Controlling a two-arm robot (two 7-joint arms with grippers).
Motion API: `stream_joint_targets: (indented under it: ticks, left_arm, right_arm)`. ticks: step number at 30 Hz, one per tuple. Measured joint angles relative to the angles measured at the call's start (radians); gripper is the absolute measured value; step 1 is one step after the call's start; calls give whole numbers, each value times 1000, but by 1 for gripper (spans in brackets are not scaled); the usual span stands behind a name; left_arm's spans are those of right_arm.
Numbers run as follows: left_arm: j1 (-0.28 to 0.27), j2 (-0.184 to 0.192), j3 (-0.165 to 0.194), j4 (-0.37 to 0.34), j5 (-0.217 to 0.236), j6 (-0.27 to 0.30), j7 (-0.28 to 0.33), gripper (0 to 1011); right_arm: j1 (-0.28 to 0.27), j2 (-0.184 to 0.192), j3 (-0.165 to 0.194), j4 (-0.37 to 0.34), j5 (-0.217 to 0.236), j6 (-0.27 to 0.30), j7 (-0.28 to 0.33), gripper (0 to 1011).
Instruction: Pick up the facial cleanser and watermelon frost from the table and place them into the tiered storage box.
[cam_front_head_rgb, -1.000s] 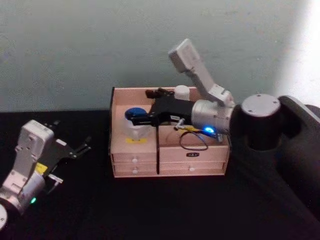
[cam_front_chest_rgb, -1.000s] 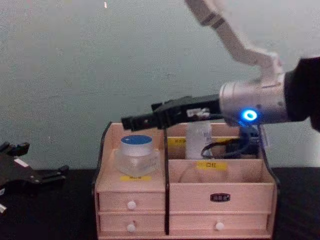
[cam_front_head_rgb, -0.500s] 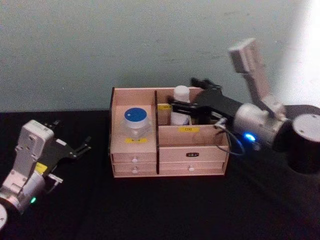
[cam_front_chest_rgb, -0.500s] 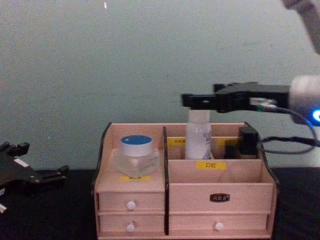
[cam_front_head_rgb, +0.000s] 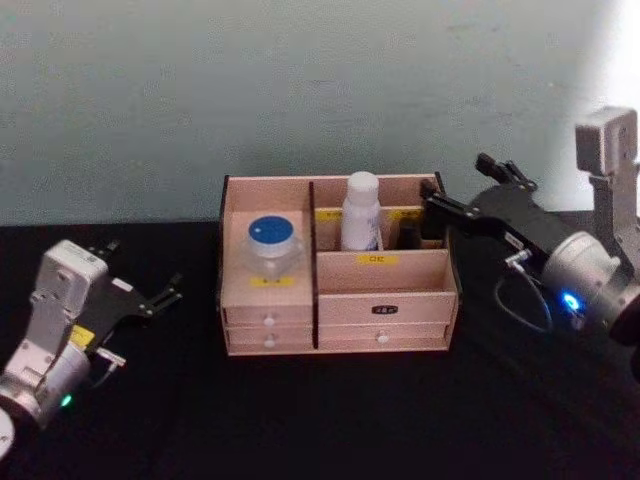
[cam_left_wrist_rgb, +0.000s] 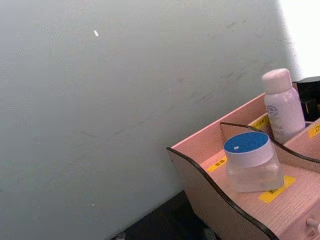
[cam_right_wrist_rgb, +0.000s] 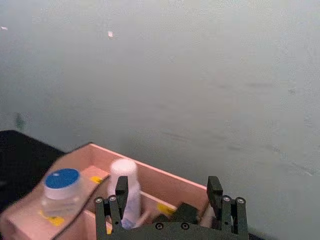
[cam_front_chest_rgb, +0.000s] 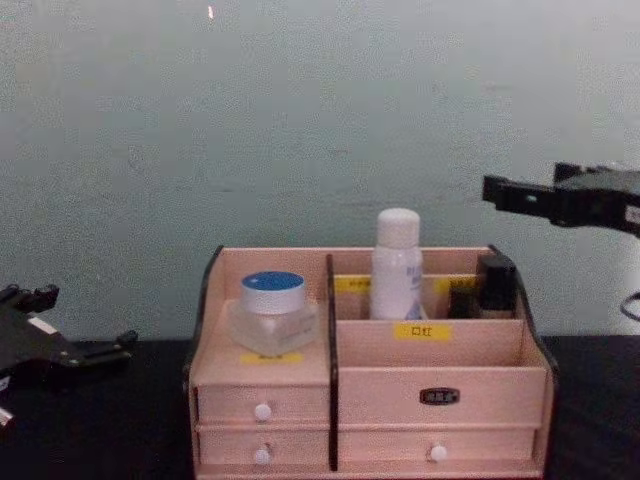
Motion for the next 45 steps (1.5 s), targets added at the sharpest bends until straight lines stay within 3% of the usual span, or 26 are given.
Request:
stream_joint_targets:
  ticks: [4, 11, 19, 26, 35, 45]
  left_arm:
    - [0, 0, 0, 0, 0, 0, 0, 1001]
    - [0, 0, 0, 0, 0, 0, 0, 1001]
    - [0, 0, 0, 0, 0, 0, 0, 1001]
    - [0, 0, 0, 0, 0, 0, 0, 1001]
    - [0, 0, 0, 0, 0, 0, 0, 1001]
    - [0, 0, 0, 0, 0, 0, 0, 1001]
  right_arm:
    - [-30, -20, 22, 7, -27, -21, -52, 1002]
    - [-86, -75, 61, 36, -83, -118, -153, 1002]
    - [-112, -117, 92, 76, -127, -174, -217, 1002]
    - [-110, -138, 99, 127, -161, -149, -243, 1002]
    - [-91, -153, 100, 187, -188, -84, -228, 1003]
    - [-86, -157, 100, 201, -201, -63, -220, 1003]
